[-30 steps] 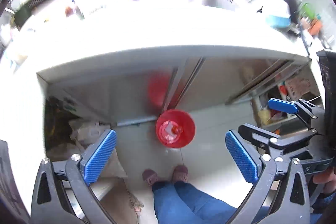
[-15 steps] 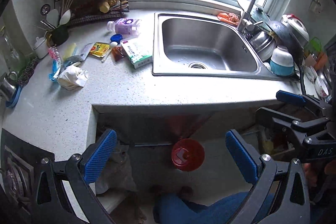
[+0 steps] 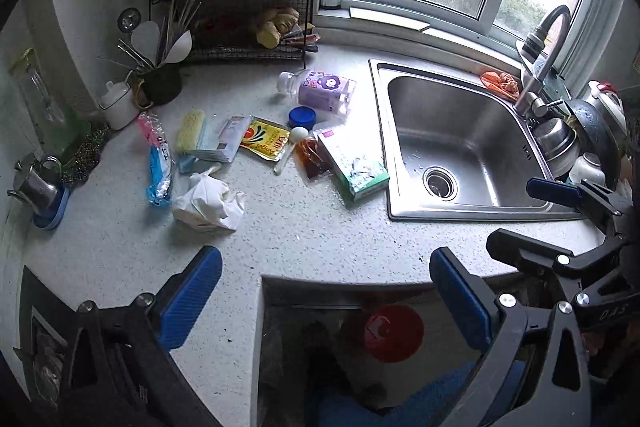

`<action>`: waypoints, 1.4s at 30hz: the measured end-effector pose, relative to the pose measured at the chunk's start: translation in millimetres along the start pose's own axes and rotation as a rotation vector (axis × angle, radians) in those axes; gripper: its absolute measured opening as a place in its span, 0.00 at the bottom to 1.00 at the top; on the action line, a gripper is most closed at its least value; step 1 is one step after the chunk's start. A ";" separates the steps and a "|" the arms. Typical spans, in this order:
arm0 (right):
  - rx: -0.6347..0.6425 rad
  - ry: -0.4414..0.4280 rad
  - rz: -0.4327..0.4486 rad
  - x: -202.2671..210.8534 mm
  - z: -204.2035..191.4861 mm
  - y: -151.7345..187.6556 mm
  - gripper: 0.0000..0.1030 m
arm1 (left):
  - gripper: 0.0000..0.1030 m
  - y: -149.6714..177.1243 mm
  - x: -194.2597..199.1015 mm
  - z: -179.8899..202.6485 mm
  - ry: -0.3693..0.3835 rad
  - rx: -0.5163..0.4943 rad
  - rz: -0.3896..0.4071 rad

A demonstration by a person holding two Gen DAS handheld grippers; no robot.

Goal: Collect trash
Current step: 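Raise both open tools back toward the counter, then grasp the white latex glove with the left tool while the right tool grasps the medicine box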

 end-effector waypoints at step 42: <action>0.141 0.129 -0.462 -236.2 16.8 -97.8 0.85 | 1.00 -44.3 -159.8 -141.1 0.118 0.079 -0.410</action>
Point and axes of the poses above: each gripper's, at about its wrist camera, not at the fingertips, and x roughly against the way its jaws point, z to its right, y to its underside, the point moved 1 cm from there along -x, roughly the way its jaws point, and after that the axes turned 2 degrees about -z, right-handed, at the moved point
